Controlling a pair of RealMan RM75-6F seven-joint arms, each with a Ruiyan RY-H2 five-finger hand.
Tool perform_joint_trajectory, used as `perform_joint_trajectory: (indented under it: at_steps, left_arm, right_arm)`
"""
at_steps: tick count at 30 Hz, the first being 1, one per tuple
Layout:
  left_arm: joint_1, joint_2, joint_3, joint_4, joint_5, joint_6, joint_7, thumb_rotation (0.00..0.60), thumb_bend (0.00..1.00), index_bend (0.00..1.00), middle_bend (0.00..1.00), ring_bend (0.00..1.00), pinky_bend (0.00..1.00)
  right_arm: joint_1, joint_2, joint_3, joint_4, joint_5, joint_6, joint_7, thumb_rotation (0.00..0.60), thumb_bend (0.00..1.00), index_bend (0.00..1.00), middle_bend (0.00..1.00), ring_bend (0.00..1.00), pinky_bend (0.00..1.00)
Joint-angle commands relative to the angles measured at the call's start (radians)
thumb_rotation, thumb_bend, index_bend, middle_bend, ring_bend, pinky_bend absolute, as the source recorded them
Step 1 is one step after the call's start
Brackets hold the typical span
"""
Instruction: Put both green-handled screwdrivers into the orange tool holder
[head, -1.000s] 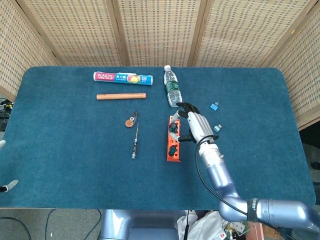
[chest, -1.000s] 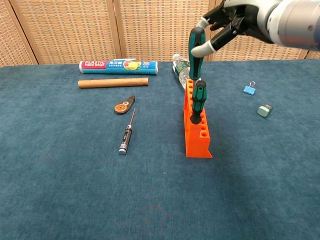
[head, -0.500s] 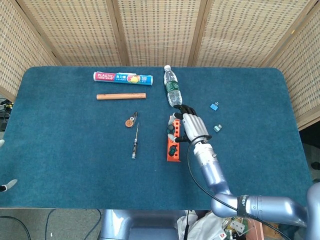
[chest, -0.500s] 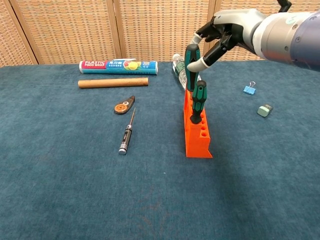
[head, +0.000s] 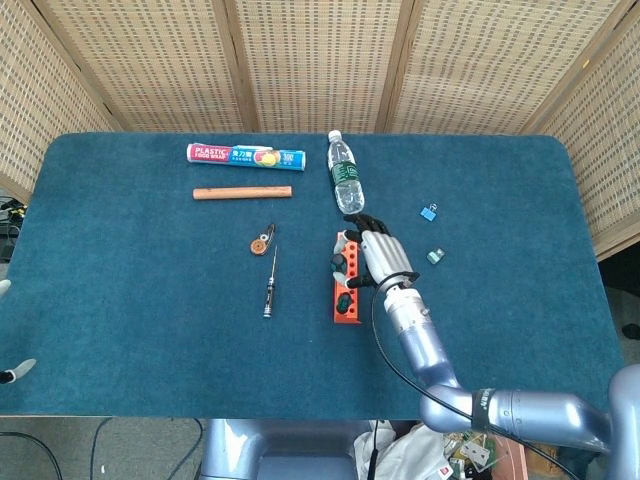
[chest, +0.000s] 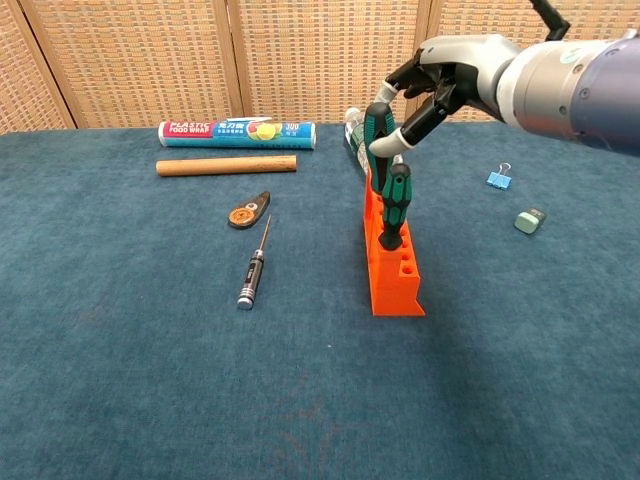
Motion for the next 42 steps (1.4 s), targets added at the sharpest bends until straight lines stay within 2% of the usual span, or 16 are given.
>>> perform_joint_trajectory:
  at_steps: [1,4,11,16,21,34,42]
  left_arm:
    - [0.0,0.0,0.0,0.0,0.0,0.0,0.001,0.6,0.0,0.0,0.0,0.0,0.0]
    - [-0.002,-0.001,0.0,0.0,-0.003,-0.004,0.003,0.6,0.0,0.0,0.0,0.0,0.0]
    - [-0.003,-0.001,-0.001,-0.001,-0.007,-0.006,0.007,0.6,0.0,0.0,0.0,0.0,0.0]
    - [-0.003,-0.001,-0.001,-0.001,-0.009,-0.007,0.006,0.6,0.0,0.0,0.0,0.0,0.0]
    - [-0.003,-0.001,-0.001,0.0,-0.009,-0.007,0.007,0.6,0.0,0.0,0.0,0.0,0.0]
    - [0.0,0.0,-0.001,-0.001,-0.006,0.0,0.003,0.6,0.0,0.0,0.0,0.0,0.0]
    - [0.0,0.0,-0.001,0.001,-0.002,0.0,0.001,0.6,0.0,0.0,0.0,0.0,0.0]
  right_arm:
    - [-0.001,-0.004,0.0,0.006,0.003,-0.008,0.005,0.6,0.43,0.67,0.11,0.0,0.03]
    - [0.001,-0.006,0.0,0.01,0.007,-0.021,0.008,0.6,0.43,0.65,0.11,0.0,0.03]
    - [0.003,-0.006,-0.006,0.015,-0.002,-0.046,0.013,0.6,0.43,0.52,0.12,0.0,0.03]
    - [0.004,-0.006,-0.008,0.021,-0.003,-0.055,0.017,0.6,0.37,0.45,0.12,0.0,0.03]
    - [0.003,-0.008,-0.008,0.026,-0.009,-0.062,0.026,0.6,0.27,0.43,0.12,0.0,0.03]
    - [-0.007,0.013,-0.003,0.002,-0.023,-0.059,0.042,0.6,0.23,0.42,0.12,0.0,0.03]
    - [-0.06,0.117,0.027,-0.118,-0.08,-0.029,0.087,0.6,0.2,0.42,0.12,0.0,0.03]
